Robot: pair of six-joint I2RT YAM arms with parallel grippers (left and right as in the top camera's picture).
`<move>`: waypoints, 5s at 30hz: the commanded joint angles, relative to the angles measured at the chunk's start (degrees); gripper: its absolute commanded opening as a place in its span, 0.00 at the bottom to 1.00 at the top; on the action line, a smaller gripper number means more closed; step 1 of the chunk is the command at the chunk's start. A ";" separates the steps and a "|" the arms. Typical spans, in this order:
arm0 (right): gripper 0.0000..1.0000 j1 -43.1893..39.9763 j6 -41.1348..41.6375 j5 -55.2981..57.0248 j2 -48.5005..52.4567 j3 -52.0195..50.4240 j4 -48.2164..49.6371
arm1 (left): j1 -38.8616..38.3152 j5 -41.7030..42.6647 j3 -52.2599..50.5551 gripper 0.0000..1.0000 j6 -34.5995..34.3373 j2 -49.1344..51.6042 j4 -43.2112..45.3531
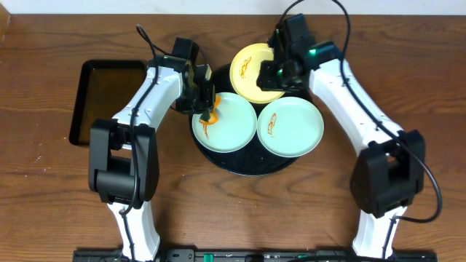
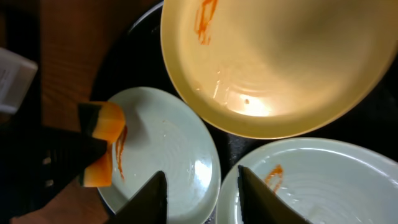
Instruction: Clean dirty plates on tray and stack at the side
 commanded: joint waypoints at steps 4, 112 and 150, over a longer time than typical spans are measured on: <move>0.40 2.89 1.64 1.90 7.21 0.31 0.11 | 0.17 -0.35 -0.02 0.08 -0.11 -0.17 -0.09; 0.04 5.49 -1.97 5.95 16.28 -0.39 0.66 | -8.59 -13.79 -2.03 0.47 -11.26 -0.20 -0.46; 0.02 5.49 -1.99 5.95 16.28 -0.39 0.50 | -10.93 -11.43 -4.42 0.07 -11.06 -0.63 2.86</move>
